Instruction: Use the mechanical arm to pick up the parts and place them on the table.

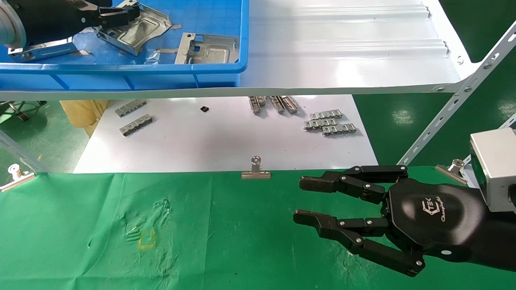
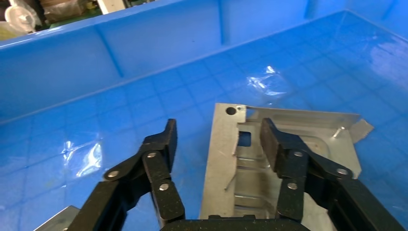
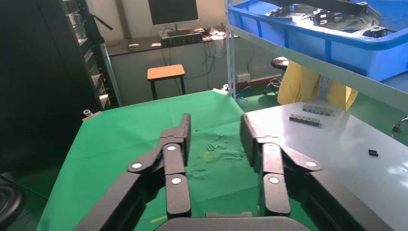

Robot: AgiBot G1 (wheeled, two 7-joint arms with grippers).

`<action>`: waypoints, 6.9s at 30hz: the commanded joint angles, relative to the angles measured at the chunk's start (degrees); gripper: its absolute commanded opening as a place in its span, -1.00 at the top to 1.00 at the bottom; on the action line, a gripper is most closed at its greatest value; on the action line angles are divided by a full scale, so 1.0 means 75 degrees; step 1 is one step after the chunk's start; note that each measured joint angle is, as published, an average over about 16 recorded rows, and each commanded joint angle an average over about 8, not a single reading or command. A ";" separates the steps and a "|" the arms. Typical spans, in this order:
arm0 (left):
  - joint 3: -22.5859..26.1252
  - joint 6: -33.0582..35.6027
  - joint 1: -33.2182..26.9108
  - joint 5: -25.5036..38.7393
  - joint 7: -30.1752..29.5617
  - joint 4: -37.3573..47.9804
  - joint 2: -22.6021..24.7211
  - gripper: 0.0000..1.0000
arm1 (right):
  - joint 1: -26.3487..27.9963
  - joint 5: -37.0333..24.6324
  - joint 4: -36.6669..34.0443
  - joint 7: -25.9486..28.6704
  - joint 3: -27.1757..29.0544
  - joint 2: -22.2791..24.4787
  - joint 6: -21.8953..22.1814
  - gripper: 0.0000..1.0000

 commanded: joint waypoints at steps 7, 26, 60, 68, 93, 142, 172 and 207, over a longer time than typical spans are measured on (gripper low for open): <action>0.0006 -0.0108 -0.0009 0.0008 -0.0116 0.0074 0.0000 1.00 | 0.0000 0.0000 0.0000 0.0000 0.0000 0.0000 0.0000 -1.00; -0.0308 0.1990 -0.0335 -0.0475 0.0433 -0.0520 -0.0765 1.00 | 0.0000 0.0000 0.0000 0.0000 0.0000 0.0000 0.0000 -1.00; 0.1451 0.5717 0.3745 -0.3329 0.4688 -0.3954 -0.3599 1.00 | 0.0000 0.0000 0.0000 0.0000 0.0000 0.0000 0.0000 -1.00; 0.1911 0.5750 0.4080 -0.2692 0.6374 -0.2940 -0.3157 1.00 | 0.0000 0.0000 0.0000 0.0000 0.0000 0.0000 0.0000 -1.00; 0.2441 0.5770 0.3873 -0.2554 0.7778 -0.1407 -0.2464 -1.00 | 0.0000 0.0000 0.0000 0.0000 -0.0001 0.0000 0.0000 -1.00; 0.2042 0.5948 0.4428 -0.4333 0.3615 -0.2135 -0.3074 -1.00 | -0.0002 0.0002 -0.0003 -0.0001 0.0000 0.0001 0.0001 -1.00; 0.0079 0.5531 0.6037 -0.4678 0.0947 -0.6246 -0.3527 -1.00 | -0.0002 0.0002 -0.0003 -0.0001 0.0000 0.0001 0.0001 -1.00; -0.1722 0.5148 0.7513 -0.5006 -0.1425 -1.0002 -0.3945 -1.00 | -0.0004 0.0003 -0.0006 -0.0001 0.0000 0.0002 0.0003 -1.00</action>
